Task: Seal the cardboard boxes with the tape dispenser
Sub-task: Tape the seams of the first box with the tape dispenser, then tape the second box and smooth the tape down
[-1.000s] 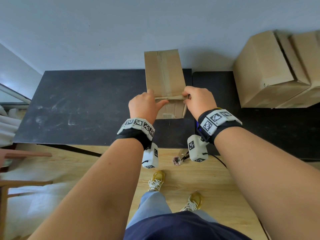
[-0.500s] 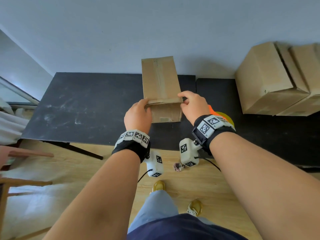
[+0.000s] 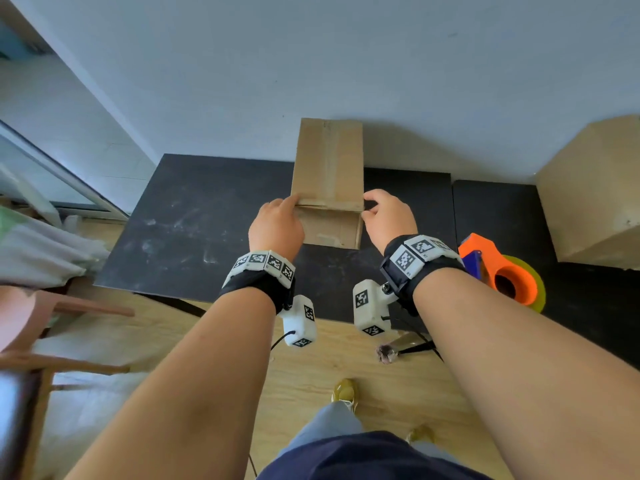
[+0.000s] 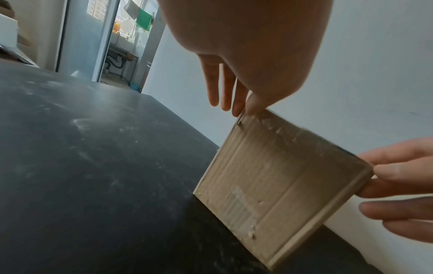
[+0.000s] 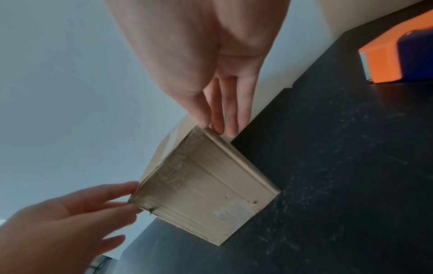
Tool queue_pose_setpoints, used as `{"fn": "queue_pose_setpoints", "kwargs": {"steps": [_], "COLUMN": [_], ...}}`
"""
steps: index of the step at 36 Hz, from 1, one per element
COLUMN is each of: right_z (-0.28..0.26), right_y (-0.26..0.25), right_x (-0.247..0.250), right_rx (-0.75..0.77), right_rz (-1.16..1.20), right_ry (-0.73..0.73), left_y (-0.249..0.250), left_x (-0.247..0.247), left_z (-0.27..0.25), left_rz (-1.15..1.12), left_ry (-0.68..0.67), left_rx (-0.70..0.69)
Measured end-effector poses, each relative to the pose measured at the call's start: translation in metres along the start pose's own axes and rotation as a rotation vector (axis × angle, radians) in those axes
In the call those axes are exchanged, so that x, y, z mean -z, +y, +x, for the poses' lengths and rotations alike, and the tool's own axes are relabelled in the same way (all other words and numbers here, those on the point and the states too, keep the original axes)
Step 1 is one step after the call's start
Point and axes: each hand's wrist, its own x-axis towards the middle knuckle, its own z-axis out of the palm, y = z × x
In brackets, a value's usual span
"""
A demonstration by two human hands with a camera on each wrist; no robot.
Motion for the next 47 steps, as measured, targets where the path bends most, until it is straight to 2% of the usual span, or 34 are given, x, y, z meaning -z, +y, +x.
{"fn": "queue_pose_setpoints", "kwargs": {"steps": [6, 13, 19, 24, 28, 33, 40, 43, 47], "right_z": [0.000, -0.013, -0.035, -0.055, -0.063, -0.067, -0.056, -0.051, -0.047], "right_y": [0.003, 0.040, 0.095, 0.142, 0.170, 0.195, 0.210, 0.215, 0.223], "right_x": [0.004, 0.042, 0.087, 0.111, 0.119, 0.113, 0.090, 0.086, 0.085], "right_rx": [-0.033, -0.198, -0.378, -0.533, -0.578, -0.502, -0.421, -0.405, -0.389], "right_rz": [0.023, -0.011, -0.023, -0.075, -0.122, -0.167, -0.336, -0.391, -0.328], "right_ry": [0.015, 0.132, 0.218, 0.160, 0.049, -0.132, -0.294, -0.301, -0.297], "left_y": [0.013, 0.069, 0.135, 0.177, 0.194, 0.198, 0.198, 0.200, 0.203], "left_x": [0.001, -0.020, -0.052, -0.082, -0.108, -0.136, -0.158, -0.165, -0.168], "left_z": [0.017, 0.028, 0.023, 0.001, -0.020, -0.043, -0.061, -0.065, -0.069], "left_rz": [0.015, -0.040, -0.109, -0.076, -0.001, 0.059, 0.061, 0.049, 0.034], "left_ry": [0.019, 0.016, -0.016, -0.162, -0.313, -0.439, -0.446, -0.446, -0.434], "left_rx": [-0.005, -0.237, -0.447, -0.524, -0.525, -0.437, -0.286, -0.226, -0.175]}}
